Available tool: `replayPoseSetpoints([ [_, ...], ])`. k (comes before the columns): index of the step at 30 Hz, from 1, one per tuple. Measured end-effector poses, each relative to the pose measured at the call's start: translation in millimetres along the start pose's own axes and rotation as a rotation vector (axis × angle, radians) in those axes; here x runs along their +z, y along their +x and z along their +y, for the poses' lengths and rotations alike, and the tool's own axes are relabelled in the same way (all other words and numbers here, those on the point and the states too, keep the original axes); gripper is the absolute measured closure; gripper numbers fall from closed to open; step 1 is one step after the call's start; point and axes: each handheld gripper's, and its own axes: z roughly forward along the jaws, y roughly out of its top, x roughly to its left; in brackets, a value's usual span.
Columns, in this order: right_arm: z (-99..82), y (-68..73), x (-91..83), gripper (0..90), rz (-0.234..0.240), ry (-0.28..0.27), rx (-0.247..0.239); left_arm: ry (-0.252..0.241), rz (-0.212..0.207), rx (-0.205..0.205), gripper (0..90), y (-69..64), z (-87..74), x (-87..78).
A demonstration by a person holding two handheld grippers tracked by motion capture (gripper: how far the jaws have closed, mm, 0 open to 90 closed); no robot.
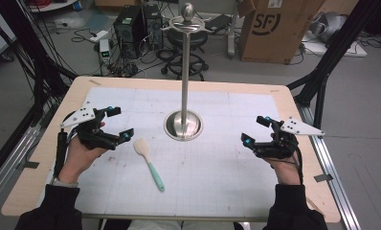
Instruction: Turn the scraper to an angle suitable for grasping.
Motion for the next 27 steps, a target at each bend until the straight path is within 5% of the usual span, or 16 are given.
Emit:
replayPoseSetpoints([
  [11,-2.2,-1.8,2.5,6.5,-0.007,0.011,0.002,0.035,0.0,0.017,2.5,-4.8,-6.1,8.6],
  [13,-2.5,-2.2,2.4,6.5,-0.01,0.015,0.005,0.059,-0.014,0.023,14.4,-5.5,-7.8,10.3],
  [16,-2.5,-1.7,2.7,6.5,-0.007,0.017,0.007,0.081,-0.035,0.022,49.9,-5.9,-10.0,11.4],
  [19,-2.8,-1.9,3.3,6.5,-0.009,0.021,0.005,0.142,-0.061,0.008,71.9,-8.2,-13.6,14.9],
  [23,-3.1,-1.7,3.8,6.5,-0.009,0.027,0.007,0.229,-0.047,0.046,88.0,-14.6,-20.3,23.5],
  [27,-3.1,-1.3,4.4,6.5,-0.005,0.027,0.003,0.257,-0.047,0.05,89.7,-17.5,-26.6,30.3],
])
